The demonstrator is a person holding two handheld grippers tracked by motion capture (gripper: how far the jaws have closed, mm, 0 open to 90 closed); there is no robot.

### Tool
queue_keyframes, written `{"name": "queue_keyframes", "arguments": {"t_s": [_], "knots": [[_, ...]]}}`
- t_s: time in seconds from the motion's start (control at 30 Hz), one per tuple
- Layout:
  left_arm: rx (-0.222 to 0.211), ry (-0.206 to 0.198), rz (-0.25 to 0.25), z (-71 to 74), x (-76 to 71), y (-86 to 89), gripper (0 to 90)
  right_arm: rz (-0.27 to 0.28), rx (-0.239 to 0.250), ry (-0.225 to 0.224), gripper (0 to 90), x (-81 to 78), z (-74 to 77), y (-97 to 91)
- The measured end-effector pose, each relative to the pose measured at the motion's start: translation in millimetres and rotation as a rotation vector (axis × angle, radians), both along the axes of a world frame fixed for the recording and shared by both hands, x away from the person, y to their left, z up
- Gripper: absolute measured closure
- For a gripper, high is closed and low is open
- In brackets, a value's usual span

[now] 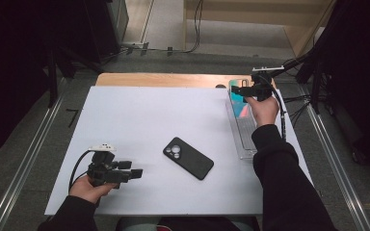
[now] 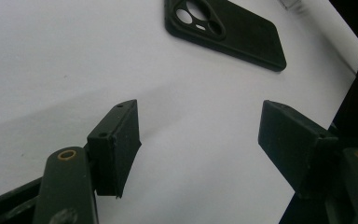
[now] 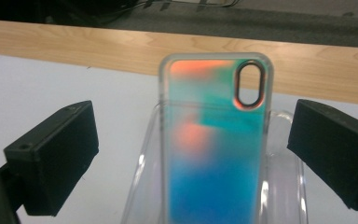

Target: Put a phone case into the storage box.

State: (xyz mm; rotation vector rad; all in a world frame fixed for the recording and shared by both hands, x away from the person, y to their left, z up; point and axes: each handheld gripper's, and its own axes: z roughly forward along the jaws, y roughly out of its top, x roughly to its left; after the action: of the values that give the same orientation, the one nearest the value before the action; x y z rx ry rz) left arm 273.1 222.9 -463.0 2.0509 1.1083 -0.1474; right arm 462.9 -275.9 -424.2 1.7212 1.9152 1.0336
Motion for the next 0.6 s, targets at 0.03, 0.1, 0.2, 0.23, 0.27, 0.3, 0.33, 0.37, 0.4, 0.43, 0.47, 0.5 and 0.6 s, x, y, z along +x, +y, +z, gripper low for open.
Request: {"name": "queue_keyframes", "arguments": {"t_s": [0.03,0.1,0.2,0.23,0.27,0.3,0.33,0.37,0.4,0.43,0.47,0.5,0.6], "knots": [[0.0,0.001,0.001,0.1,0.2,0.1,29.5,0.012,-0.005,0.005,0.4,-2.8,2.5,0.3],[-0.005,0.002,0.004,0.5,0.6,-0.1,29.5,0.034,-0.007,0.014,0.4,-7.6,5.8,2.1],[-0.005,0.001,0.001,1.0,1.3,-0.8,29.5,0.075,-0.002,0.021,0.5,-16.2,8.8,5.4],[-0.003,0.0,0.0,0.9,1.4,-1.0,29.5,0.095,0.021,0.027,0.5,-19.7,9.4,6.3],[0.0,0.0,-0.001,1.0,1.6,-1.4,29.5,0.104,0.031,0.027,0.5,-21.9,9.6,7.0],[0.001,-0.001,-0.003,0.9,2.1,-1.3,29.5,0.119,0.04,0.026,0.6,-25.0,9.9,8.0],[-0.001,0.002,-0.003,0.9,2.6,-1.4,29.5,0.131,0.044,0.022,0.6,-27.9,10.4,8.8],[-0.005,0.005,-0.003,1.0,3.1,-1.1,29.5,0.143,0.046,0.02,0.7,-30.8,11.1,9.8],[-0.006,0.003,-0.001,1.1,3.6,-1.0,29.5,0.151,0.049,0.017,0.7,-33.8,11.9,10.5],[-0.005,0.003,-0.002,1.3,4.1,-0.6,29.5,0.162,0.056,0.012,1.0,-37.1,12.8,11.4],[-0.003,0.003,-0.003,1.7,4.6,-0.1,29.5,0.179,0.059,0.01,3.3,-40.2,13.6,12.2],[-0.005,0.002,-0.003,2.0,5.2,0.6,29.5,0.19,0.063,0.004,3.9,-43.8,14.7,13.3],[-0.01,0.003,-0.002,2.4,6.4,1.3,29.5,0.222,0.075,-0.012,3.9,-54.2,16.1,16.7]]}}
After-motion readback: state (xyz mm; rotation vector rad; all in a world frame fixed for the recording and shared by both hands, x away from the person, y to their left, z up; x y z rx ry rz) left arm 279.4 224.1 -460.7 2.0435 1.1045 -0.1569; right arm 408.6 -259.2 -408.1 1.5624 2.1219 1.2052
